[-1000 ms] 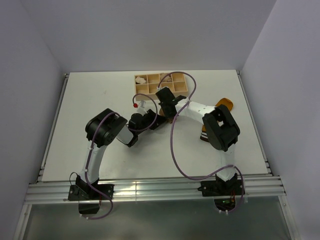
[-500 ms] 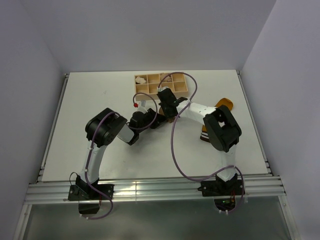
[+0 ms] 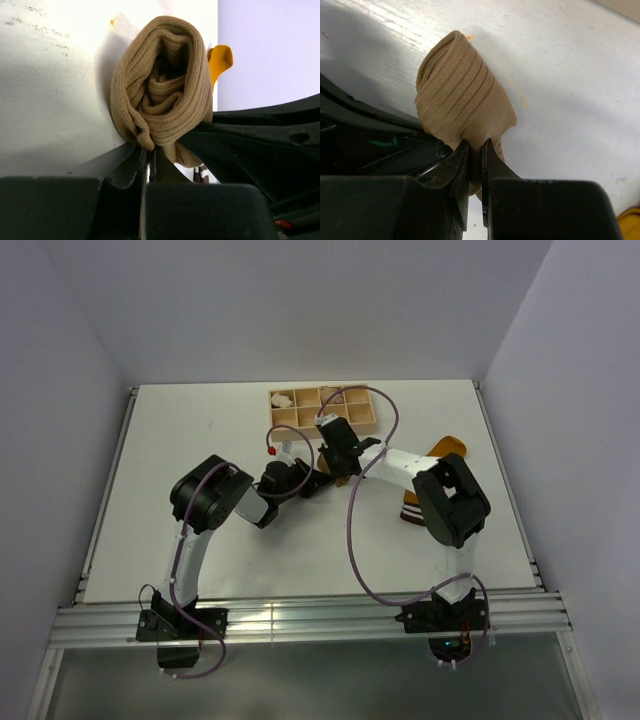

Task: Roll the socks
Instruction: Roll the sock at the center of the board.

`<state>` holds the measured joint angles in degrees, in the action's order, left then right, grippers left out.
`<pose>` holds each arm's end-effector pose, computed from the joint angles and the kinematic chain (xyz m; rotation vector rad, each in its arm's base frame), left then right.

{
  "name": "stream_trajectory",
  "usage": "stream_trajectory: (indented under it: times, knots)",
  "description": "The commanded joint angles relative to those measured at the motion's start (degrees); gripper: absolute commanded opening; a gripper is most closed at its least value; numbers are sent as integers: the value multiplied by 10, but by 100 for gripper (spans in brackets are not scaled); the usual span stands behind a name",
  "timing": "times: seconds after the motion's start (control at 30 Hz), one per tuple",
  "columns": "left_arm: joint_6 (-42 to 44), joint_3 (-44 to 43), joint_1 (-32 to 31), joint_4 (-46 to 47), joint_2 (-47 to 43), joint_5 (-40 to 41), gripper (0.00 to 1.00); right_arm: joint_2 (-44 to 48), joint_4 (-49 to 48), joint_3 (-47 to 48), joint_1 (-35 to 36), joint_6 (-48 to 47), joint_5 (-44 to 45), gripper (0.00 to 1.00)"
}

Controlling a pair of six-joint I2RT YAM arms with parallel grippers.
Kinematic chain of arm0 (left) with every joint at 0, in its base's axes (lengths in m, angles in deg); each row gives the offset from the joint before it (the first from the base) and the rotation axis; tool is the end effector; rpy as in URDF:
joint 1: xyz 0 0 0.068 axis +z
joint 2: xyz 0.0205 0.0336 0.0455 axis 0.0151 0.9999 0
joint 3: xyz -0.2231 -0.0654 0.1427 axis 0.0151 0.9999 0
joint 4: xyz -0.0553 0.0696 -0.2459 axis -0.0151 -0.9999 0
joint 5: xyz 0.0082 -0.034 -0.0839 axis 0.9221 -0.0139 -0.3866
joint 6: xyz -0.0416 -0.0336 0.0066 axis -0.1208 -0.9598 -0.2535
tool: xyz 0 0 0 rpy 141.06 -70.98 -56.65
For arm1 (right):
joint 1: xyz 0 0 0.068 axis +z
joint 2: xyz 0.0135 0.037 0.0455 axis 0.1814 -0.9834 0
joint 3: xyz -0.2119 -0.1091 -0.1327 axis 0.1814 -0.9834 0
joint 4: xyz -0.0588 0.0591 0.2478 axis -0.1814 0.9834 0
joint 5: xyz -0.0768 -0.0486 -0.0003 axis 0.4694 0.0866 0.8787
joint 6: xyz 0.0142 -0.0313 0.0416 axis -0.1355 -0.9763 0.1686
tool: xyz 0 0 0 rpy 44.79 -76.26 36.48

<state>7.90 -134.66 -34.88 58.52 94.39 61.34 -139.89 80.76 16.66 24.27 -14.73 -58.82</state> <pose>0.3207 -0.2404 0.0738 -0.4536 2.0401 -1.4432 0.3394 0.2273 0.1791 -0.6115 2.3893 0.0519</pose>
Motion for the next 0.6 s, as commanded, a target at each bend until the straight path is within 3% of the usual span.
stream_trajectory:
  times: [0.0,0.17,0.23,0.57]
  knots:
    - [-4,-19,0,2,12,-13,0,18,-5,-18,20,20,-115,2]
    - [-5,-12,6,-5,10,-24,0,43,2,-19,13,26,-128,9]
    - [-3,-13,9,-11,11,-31,0,52,3,-18,2,32,-145,19]
    - [11,-26,10,-47,8,-37,0,108,4,-14,-37,52,-195,37]
